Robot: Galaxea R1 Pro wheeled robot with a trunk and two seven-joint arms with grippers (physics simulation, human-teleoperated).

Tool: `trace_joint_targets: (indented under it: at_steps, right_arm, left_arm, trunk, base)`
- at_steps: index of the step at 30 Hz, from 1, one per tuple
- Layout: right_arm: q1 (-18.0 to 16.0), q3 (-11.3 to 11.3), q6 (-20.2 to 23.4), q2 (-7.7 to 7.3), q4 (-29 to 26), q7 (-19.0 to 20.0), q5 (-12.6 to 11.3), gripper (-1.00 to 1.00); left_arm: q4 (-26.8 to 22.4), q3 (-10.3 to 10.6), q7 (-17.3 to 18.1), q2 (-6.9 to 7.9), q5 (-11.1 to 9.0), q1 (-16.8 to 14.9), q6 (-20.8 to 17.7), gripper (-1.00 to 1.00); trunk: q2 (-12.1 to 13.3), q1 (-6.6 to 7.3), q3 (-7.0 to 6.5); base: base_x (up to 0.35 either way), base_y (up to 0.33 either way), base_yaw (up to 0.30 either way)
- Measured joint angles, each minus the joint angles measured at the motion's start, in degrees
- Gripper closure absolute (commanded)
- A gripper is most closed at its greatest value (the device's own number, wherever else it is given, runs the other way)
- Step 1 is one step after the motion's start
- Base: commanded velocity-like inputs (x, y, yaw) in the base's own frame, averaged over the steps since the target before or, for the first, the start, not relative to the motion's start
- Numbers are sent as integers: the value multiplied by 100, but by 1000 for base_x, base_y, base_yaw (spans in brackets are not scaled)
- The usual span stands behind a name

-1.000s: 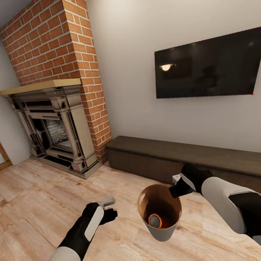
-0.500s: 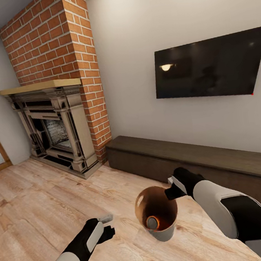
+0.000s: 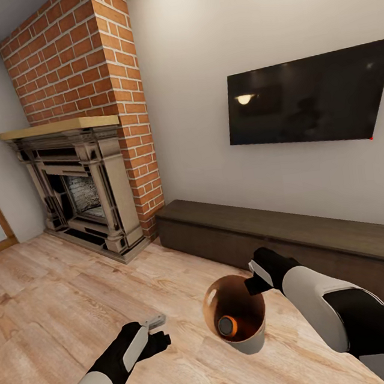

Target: Put the three can of soda from the living room inside the tash can in the kitchen.

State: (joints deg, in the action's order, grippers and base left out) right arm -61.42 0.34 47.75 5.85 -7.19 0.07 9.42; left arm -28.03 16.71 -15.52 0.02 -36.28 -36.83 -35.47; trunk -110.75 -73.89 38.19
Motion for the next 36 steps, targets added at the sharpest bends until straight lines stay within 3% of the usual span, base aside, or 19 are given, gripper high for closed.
trace_joint_targets:
  at_steps: [6,10,15,29,33,36]
  right_arm:
    - [86,-62,-31,-11,-47,46,-77,100]
    - [182,-21,-277,-12,-69,43,-6,100]
    - [227,-68,-459,-10,-59,69,-86,100]
    - [238,-26,-495,-1,-16,82,-46,100]
    - [239,65,-492,-18,-10,415,49,100]
    - [240,-36,-471,-33,-8,848,-93,100]
  left_arm:
    - [-20,11,-4,6,-2,6,4,-100]
    - [-26,29,-10,7,2,8,5,-100]
    - [-30,50,-14,1,5,15,45,-100]
    - [-44,48,-17,-9,7,18,106,-100]
    - [-43,37,-14,-9,7,18,109,-100]
    - [-49,30,-14,-10,7,22,107,-100]
  trunk:
    - [0,0,0]
    - [0,0,0]
    - [0,0,0]
    - [0,0,0]
    - [0,0,0]
    - [0,0,0]
  base:
    - [0,0,0]
    - [0,0,0]
    - [0,0,0]
    - [0,0,0]
    - [0,0,0]
    - [0,0,0]
